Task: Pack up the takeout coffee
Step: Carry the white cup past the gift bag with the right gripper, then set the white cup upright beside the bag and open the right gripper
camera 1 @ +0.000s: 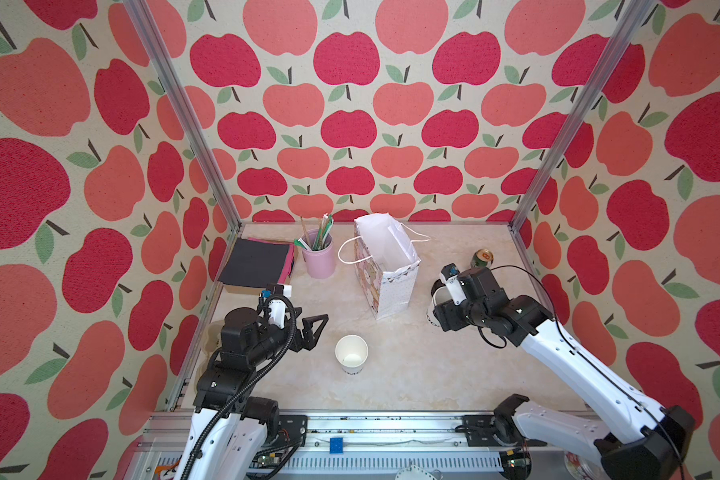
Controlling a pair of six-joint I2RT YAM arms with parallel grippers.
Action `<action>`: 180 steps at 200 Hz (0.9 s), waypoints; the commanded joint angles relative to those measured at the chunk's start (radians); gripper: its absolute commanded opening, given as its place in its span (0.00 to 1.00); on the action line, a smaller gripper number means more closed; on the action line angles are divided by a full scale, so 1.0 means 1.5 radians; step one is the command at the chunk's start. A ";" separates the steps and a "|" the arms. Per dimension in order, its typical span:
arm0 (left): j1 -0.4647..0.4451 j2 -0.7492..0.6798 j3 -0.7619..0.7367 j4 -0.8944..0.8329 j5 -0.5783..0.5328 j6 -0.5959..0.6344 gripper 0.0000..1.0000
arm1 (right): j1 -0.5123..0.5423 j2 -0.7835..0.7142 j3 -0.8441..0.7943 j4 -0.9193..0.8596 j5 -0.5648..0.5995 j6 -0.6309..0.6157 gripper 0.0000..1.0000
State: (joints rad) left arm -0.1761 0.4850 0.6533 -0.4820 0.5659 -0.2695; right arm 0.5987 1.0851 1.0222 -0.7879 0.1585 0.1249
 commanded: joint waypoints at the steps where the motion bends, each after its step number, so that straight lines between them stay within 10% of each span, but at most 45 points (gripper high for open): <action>1: 0.002 -0.002 -0.004 0.002 0.004 0.011 0.99 | -0.051 0.017 0.034 -0.005 -0.037 -0.041 0.84; 91: 0.001 -0.014 -0.004 0.004 0.005 0.010 0.99 | -0.228 0.252 0.253 0.057 -0.124 -0.083 0.84; 180: 0.000 -0.012 -0.006 0.006 0.009 0.008 0.99 | -0.240 0.534 0.470 0.068 -0.119 -0.099 0.85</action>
State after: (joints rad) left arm -0.1764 0.4717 0.6533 -0.4816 0.5663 -0.2699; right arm 0.2401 1.8046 1.6341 -0.6769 -0.0032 -0.0013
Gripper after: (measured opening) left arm 0.992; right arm 0.850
